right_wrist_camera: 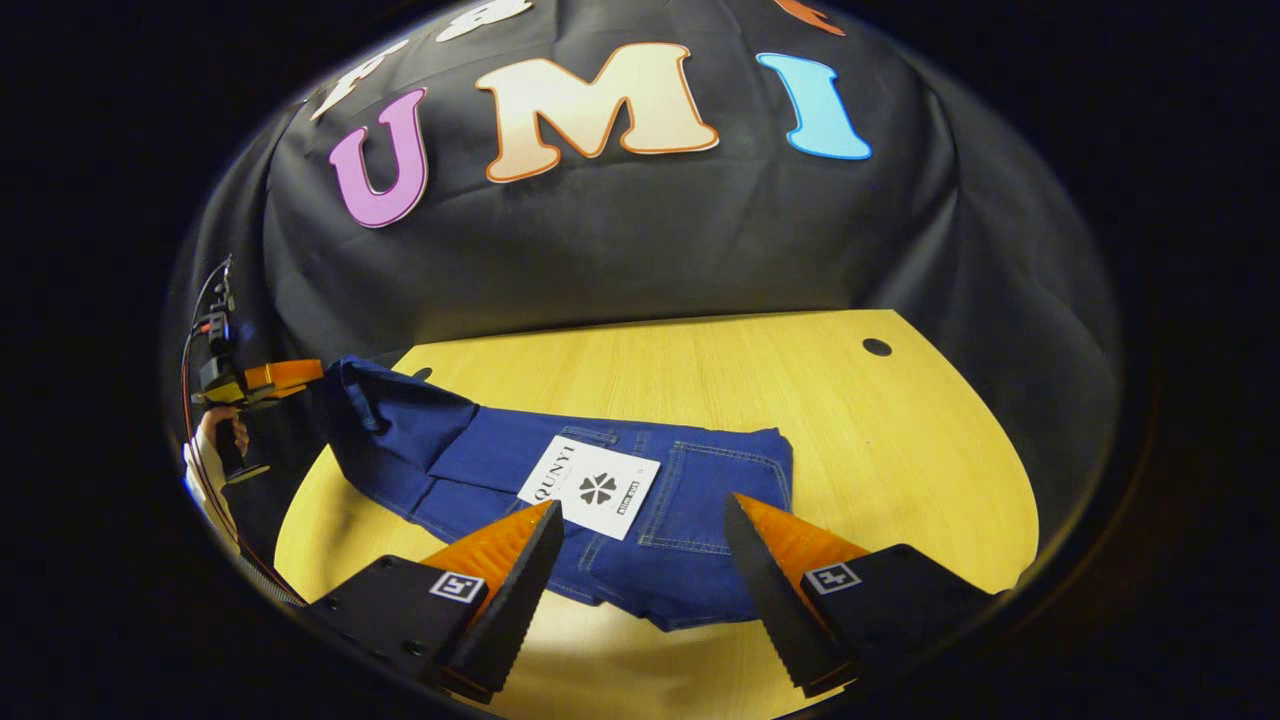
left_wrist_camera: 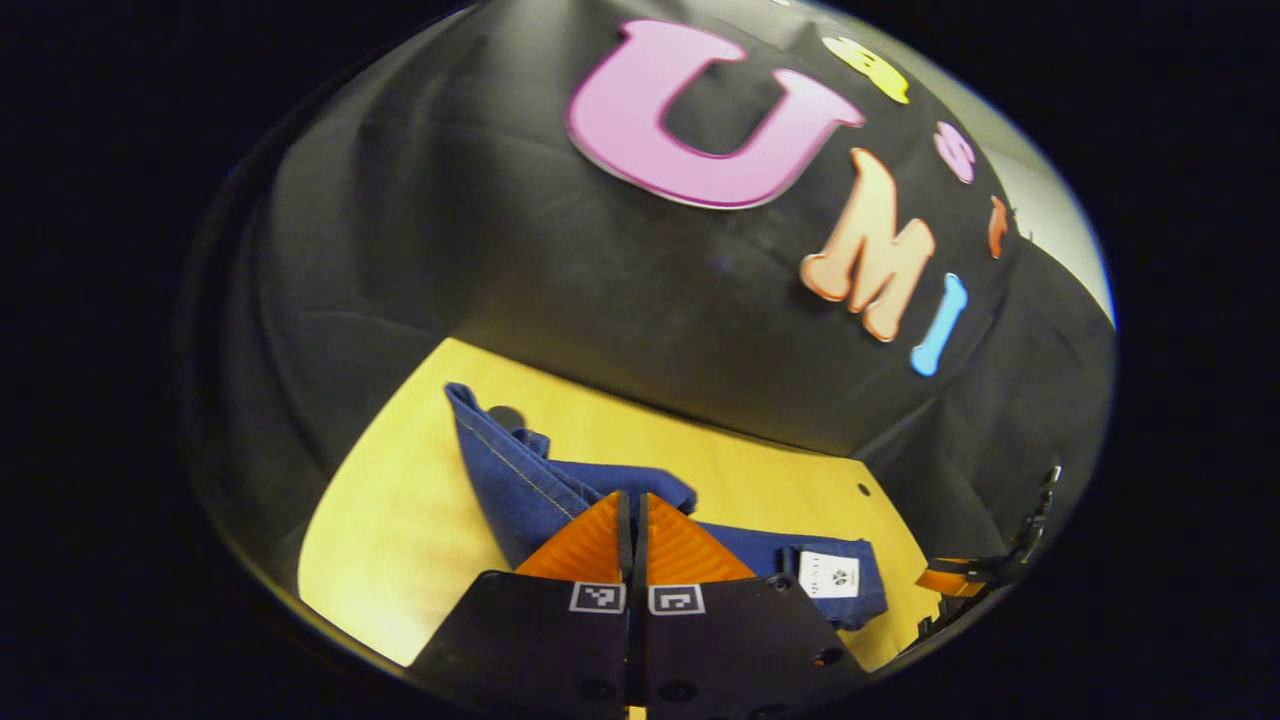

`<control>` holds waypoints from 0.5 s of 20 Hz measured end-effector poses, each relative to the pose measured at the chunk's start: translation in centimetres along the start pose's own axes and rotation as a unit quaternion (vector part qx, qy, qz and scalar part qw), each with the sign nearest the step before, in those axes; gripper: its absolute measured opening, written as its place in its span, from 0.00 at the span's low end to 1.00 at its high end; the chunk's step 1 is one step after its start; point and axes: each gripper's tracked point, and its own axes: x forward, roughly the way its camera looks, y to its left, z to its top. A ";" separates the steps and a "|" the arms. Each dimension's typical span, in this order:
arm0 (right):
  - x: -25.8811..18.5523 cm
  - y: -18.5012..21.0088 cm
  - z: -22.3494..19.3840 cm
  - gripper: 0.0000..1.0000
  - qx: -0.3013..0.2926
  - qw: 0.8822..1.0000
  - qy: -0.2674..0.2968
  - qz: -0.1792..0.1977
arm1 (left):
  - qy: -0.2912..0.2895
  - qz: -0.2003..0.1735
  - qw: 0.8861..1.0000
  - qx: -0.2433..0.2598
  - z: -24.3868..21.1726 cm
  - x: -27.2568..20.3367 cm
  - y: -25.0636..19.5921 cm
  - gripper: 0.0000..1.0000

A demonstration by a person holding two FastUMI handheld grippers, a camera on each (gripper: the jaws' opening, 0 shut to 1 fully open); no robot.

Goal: Grasp the waist and the cuffs of the jeans and fold them to make the two legs overlap; first hold the waist and fold one-third of the jeans toward the cuffs, then hold the cuffs and fold the remaining one-third in the same direction to finish folding.

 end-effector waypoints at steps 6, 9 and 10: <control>-2.6 -4.7 0.2 1.00 0.013 1.000 -0.010 -0.014 | 0.032 -0.126 0.991 0.018 -3.0 1.9 -15.9 0.00; -3.7 -7.4 -0.1 1.00 0.019 0.999 -0.013 -0.023 | 0.064 -0.190 0.980 0.012 -7.4 3.0 -24.2 0.00; -4.2 -8.5 -0.6 0.96 0.021 0.999 -0.011 -0.028 | 0.077 -0.205 0.976 0.006 -9.3 3.4 -26.9 0.00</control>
